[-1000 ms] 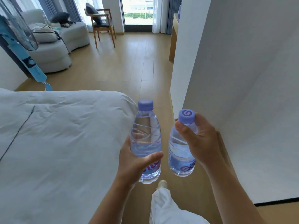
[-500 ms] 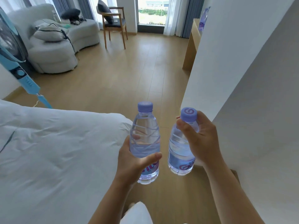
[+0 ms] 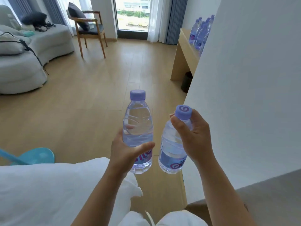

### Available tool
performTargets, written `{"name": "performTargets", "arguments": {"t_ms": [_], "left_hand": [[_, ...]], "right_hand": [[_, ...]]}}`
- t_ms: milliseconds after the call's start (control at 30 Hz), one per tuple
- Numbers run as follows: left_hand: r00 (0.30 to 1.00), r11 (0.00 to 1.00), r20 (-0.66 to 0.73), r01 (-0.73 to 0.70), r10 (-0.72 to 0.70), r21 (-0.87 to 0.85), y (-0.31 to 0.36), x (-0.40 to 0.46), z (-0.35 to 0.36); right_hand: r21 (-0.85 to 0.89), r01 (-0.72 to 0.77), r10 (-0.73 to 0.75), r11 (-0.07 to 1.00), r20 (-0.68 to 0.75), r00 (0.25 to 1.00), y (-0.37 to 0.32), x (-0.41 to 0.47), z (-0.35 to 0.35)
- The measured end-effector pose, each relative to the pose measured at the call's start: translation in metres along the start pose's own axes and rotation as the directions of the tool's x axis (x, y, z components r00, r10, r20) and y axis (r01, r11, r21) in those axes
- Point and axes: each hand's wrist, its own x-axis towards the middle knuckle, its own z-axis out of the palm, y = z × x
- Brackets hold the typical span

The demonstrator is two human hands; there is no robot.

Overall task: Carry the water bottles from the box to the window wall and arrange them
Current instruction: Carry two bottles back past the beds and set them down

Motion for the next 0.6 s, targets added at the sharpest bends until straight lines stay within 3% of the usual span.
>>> {"name": "performTargets", "arguments": {"t_ms": [267, 600], "left_hand": [[0.996, 0.997, 0.037, 0.075, -0.075, 0.003, -0.014, 0.15, 0.023], [0.997, 0.997, 0.04, 0.061, -0.059, -0.044, -0.012, 0.367, 0.101]], "right_hand": [[-0.018, -0.029, 0.028, 0.999, -0.047, 0.999, 0.056, 0.139, 0.026], [0.001, -0.059, 0.059, 0.998, -0.003, 0.998, 0.151, 0.353, 0.027]]}}
